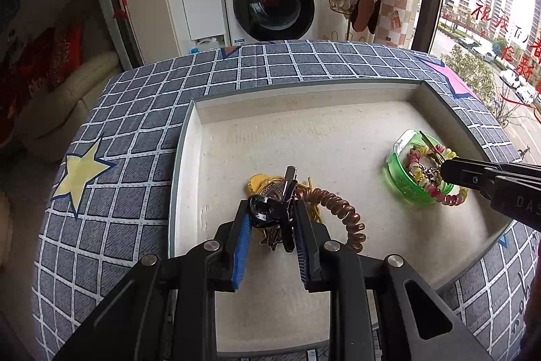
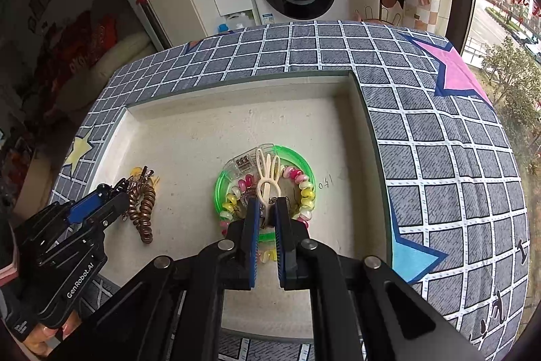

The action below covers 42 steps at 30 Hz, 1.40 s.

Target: Organize jewelry

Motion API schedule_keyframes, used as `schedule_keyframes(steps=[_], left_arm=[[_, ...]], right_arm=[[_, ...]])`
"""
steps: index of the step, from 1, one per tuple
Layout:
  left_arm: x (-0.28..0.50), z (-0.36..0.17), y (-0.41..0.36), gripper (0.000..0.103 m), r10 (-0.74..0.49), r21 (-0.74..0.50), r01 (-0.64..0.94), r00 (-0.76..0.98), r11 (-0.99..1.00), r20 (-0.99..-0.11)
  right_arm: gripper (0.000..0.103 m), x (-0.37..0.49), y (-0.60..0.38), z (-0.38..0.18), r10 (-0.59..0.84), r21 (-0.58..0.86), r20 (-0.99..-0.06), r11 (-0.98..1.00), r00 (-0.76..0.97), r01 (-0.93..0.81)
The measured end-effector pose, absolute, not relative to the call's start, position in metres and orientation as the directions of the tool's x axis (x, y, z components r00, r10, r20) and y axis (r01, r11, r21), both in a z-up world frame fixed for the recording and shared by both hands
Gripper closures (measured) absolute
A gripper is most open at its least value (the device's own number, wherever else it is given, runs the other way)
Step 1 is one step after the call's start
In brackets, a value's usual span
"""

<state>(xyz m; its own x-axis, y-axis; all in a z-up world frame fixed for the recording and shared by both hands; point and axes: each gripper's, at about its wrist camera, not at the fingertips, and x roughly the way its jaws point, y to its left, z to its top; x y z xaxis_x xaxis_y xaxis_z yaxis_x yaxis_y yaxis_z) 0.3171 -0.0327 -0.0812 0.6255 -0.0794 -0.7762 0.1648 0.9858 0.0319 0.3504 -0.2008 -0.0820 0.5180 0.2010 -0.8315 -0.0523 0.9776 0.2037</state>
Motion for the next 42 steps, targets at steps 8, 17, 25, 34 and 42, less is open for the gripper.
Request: schedule_keyframes(steps=[8,17,25,34,42], left_arm=[[0.318,-0.081,-0.033,0.066,-0.074,0.039,0.167,0.622,0.985,-0.78],[0.311,-0.071,-0.033,0.066,-0.075,0.041,0.164,0.64,0.986,-0.765],[0.301,-0.056,-0.031,0.0,-0.06,0.045,0.132,0.692,0.99,-0.719],[0.294,-0.046,-0.034,0.0,-0.074,0.041,0.149,0.69,0.988,-0.72],[0.283,-0.047,-0.029,0.0,-0.07,0.026,0.132,0.668,0.991,-0.741]], right_arm=[[0.093,0.349,-0.198,-0.087,0.194,0.196,-0.84,0.979,0.506,-0.052],[0.057,0.344,-0.205,-0.075,0.246,0.264,-0.81,0.964,0.532,-0.043],[0.057,0.335,-0.203,-0.061,0.252,0.271,-0.799,0.962,0.547,-0.047],[0.054,0.331,-0.206,-0.061,0.239,0.264,-0.816,0.964,0.527,-0.029],[0.038,0.319,-0.207,-0.06,0.238,0.263,-0.825,0.965,0.513,-0.025]])
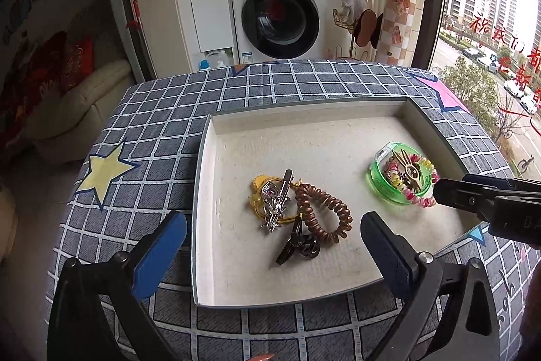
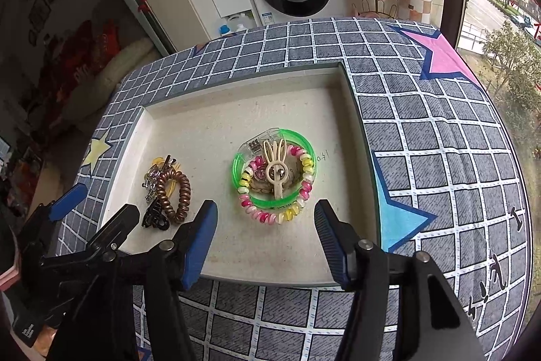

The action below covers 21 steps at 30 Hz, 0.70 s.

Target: Organize jewelry

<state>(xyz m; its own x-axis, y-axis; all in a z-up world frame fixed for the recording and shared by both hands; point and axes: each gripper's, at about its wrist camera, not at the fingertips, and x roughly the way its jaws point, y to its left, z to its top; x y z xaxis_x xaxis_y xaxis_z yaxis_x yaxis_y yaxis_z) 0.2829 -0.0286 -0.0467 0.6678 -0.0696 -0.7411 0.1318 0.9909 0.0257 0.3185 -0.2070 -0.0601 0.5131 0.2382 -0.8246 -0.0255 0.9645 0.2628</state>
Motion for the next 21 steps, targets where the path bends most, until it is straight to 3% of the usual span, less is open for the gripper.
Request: schedule_keyframes(steps=[3,6,21], left_arm=[[0.276,-0.045,-0.026,0.0,-0.073,0.018,0.13,0.662,0.991,-0.746],[0.269,-0.044,-0.024,0.0,-0.068,0.022,0.127,0.659,0.992,-0.749],[0.241,-0.041,-0.02,0.0,-0.055,0.023,0.11,0.655,0.994,-0.753]], right_arm=[[0.036,0.314,-0.207,-0.058,0.243,0.267,-0.825,0.963,0.51,-0.028],[0.021,0.308,-0.206,-0.057,0.249,0.271,-0.827,0.962,0.504,-0.032],[0.015,0.284,-0.205,-0.053,0.206,0.224,-0.841,0.974,0.5,-0.024]])
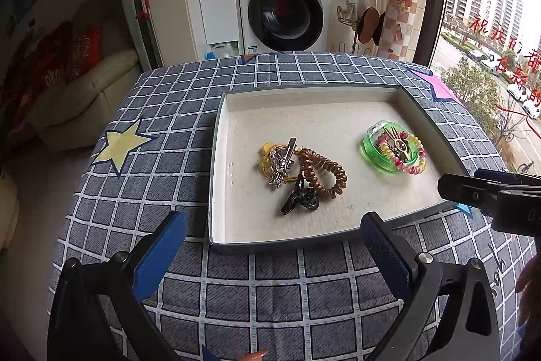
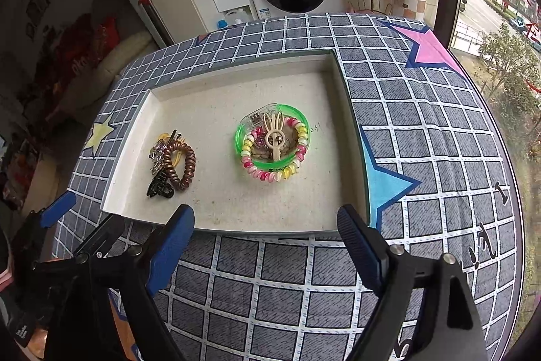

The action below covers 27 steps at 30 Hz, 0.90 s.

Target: Organize jewelry

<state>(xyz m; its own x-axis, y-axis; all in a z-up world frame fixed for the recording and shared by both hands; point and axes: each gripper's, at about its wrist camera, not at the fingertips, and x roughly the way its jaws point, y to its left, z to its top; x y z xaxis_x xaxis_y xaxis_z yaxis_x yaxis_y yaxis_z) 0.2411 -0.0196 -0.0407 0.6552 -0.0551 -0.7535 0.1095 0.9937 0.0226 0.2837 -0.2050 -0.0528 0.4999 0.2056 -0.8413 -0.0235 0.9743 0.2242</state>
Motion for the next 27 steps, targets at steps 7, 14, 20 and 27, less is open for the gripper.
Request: schedule_keyframes(steps=[7,14,20,27], left_arm=[[0.233,-0.039,-0.018,0.0,-0.047,0.025,0.101,0.656,0.995,-0.753],[0.22,-0.04,-0.015,0.0,-0.035,0.031,0.089,0.661,0.996,-0.749],[0.209,-0.042,-0.013,0.0,-0.033,0.027,0.081,0.661,0.996,-0.75],[0.191,-0.044,-0.008,0.0,-0.029,0.024,0.07,0.662,0.997,-0.749]], right_arm=[[0.014,0.273,-0.202,-0.056,0.136,0.14,-0.855,0.99,0.5,-0.028],[0.014,0.26,-0.199,-0.058,0.097,0.097,-0.856,0.995,0.508,-0.026],[0.014,0.246,-0.192,-0.057,0.059,0.048,-0.849,0.998,0.526,-0.034],[0.014,0.23,-0.188,-0.052,0.024,0.005,-0.836,0.999,0.548,-0.036]])
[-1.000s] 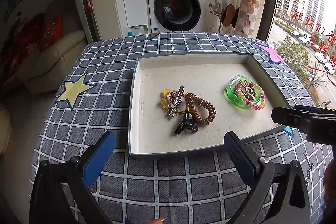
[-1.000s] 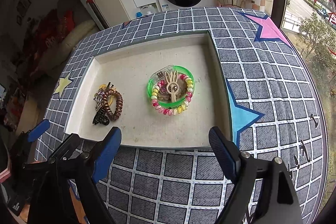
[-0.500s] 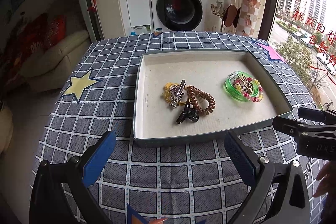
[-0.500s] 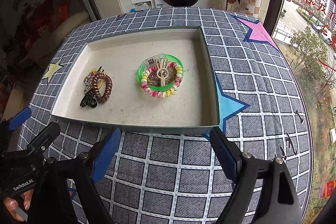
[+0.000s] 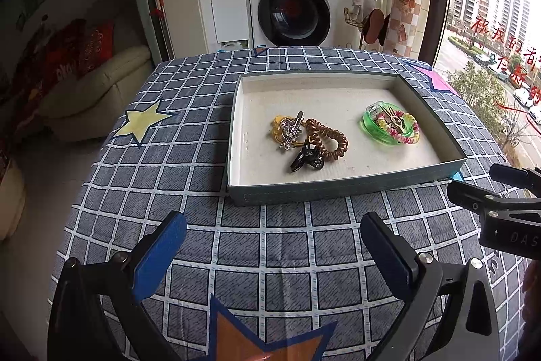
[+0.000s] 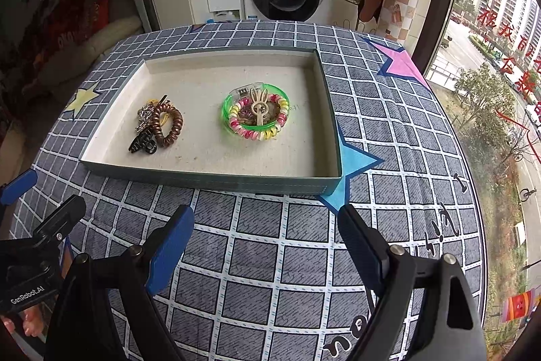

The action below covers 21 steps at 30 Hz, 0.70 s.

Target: Organize jewelry

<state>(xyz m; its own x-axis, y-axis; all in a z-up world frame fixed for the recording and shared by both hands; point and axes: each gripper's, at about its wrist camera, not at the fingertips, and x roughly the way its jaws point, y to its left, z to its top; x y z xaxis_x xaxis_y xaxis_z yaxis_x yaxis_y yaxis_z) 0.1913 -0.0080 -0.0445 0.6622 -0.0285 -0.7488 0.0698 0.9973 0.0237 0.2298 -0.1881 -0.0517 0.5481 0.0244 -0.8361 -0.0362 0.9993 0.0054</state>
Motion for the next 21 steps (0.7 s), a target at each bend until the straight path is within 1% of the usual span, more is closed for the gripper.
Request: schedule_keyframes(steps=[6,15,21], left_arm=[[0.176,-0.047,-0.006,0.0,-0.018,0.018,0.047,0.667,0.999,-0.745],[0.157,-0.037,-0.005,0.0,-0.028,0.001,0.04,0.709,0.999,-0.705],[0.147,-0.033,-0.007,0.0,-0.004,0.027,0.03,0.735,0.999,-0.678]], right_arm=[[0.014,0.213,-0.19,-0.047,0.013,-0.002,-0.817,1.0,0.577,-0.026],[0.014,0.186,-0.193,-0.04,0.01,0.018,-0.763,1.0,0.647,0.006],[0.014,0.173,-0.198,-0.039,0.006,0.034,-0.739,0.999,0.674,0.028]])
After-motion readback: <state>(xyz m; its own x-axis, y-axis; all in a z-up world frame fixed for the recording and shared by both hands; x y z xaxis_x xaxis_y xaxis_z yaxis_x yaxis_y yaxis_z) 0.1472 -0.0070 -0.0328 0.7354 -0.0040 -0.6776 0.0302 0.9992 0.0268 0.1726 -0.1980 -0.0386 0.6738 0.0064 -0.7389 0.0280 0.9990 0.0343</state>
